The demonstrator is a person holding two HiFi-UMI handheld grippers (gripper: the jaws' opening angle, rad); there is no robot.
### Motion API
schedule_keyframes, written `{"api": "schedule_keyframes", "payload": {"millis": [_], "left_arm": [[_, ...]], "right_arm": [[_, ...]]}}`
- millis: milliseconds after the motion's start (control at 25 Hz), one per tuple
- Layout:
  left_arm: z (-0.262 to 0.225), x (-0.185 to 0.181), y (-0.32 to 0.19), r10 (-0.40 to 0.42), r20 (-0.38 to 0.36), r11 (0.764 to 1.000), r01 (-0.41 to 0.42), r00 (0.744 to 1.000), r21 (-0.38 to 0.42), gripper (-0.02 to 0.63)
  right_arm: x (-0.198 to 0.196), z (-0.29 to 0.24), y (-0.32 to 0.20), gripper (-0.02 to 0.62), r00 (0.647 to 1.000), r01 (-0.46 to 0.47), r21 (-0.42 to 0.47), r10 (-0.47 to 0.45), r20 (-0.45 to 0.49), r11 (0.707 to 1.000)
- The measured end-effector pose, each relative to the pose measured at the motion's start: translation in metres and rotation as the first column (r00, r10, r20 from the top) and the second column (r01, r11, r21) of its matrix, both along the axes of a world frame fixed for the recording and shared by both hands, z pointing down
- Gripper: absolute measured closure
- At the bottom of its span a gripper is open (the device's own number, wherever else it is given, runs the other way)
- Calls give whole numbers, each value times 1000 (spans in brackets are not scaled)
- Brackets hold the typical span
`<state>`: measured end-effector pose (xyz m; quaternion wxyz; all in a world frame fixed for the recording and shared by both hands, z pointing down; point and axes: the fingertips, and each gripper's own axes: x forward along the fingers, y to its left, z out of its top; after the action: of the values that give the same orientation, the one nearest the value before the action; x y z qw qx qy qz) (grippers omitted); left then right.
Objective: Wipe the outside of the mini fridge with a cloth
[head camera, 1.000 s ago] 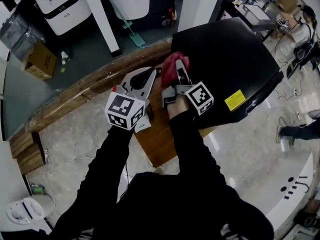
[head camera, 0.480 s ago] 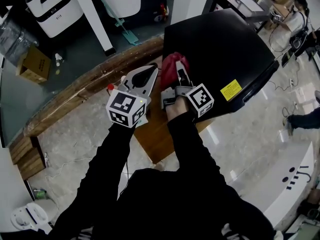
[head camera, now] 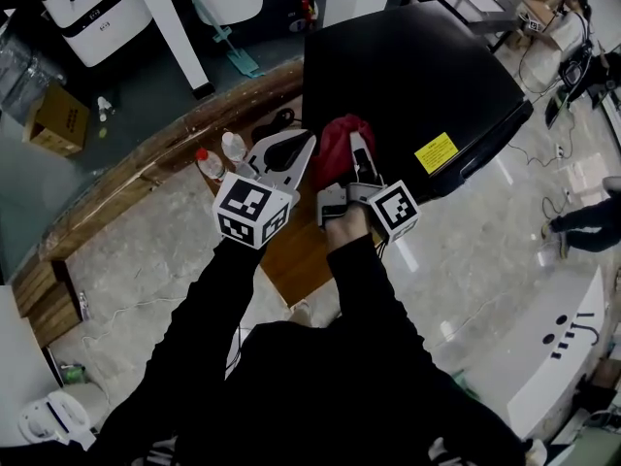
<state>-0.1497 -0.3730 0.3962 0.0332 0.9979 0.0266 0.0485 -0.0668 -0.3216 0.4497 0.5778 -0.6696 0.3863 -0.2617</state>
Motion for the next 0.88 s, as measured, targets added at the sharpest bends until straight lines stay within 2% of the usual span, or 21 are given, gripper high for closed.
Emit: {"api": "schedule_keyframes", "payload": {"millis": [360, 600, 880], "left_arm": [[15, -1, 62, 2, 10, 999, -2, 1000, -35, 600], [15, -17, 102, 1, 16, 1000, 0, 1000, -23, 600], [3, -35, 136, -21, 15, 1000, 21, 1000, -2, 600]], "right_arm": [[-10, 8, 63, 540, 999, 4, 35, -5, 36, 999], [-23, 14, 106, 540, 998, -26, -8, 27, 49, 1000], [-27, 12, 134, 540, 999, 5, 13, -6, 32, 1000]]}}
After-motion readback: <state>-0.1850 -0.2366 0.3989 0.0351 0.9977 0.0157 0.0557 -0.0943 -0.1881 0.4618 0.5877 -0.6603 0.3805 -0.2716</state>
